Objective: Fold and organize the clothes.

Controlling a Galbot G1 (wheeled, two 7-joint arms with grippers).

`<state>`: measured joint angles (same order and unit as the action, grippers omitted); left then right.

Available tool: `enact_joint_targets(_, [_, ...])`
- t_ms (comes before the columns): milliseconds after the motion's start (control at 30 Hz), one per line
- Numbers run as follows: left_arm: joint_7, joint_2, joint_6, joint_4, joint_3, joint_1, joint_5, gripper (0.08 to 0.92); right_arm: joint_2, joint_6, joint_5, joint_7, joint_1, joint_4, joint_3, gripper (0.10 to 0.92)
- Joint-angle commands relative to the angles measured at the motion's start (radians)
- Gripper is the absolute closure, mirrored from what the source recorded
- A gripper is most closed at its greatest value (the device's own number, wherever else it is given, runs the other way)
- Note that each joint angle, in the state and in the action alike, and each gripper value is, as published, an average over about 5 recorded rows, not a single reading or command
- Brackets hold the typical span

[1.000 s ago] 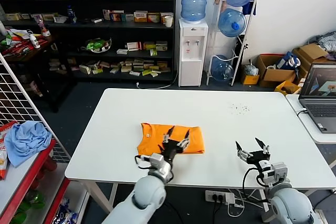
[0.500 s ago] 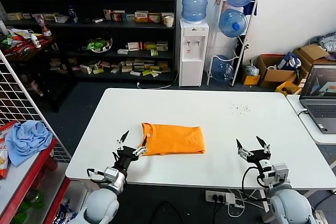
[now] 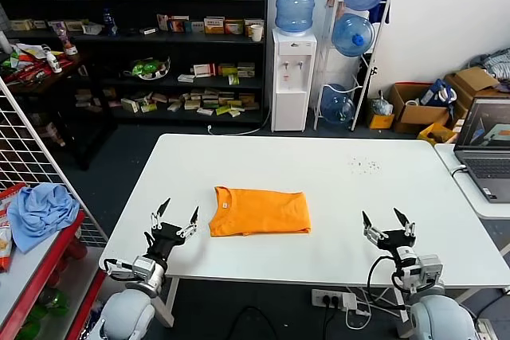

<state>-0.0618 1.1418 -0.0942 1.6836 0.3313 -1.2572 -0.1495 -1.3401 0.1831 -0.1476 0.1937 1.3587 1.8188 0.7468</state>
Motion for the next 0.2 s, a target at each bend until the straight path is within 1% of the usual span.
enact_joint_targets(33, [0.016,-0.004,-0.001,-0.009,0.061,-0.023,0.031,0.177,-0.068,-0.004,0.041,0.041,0.011,0.024,0.04,0.203])
enact_joint_targets(200, [0.009,-0.003,-0.003,-0.015,0.064,-0.021,0.027,0.177,-0.077,-0.005,0.04,0.045,0.009,0.03,0.041,0.203])
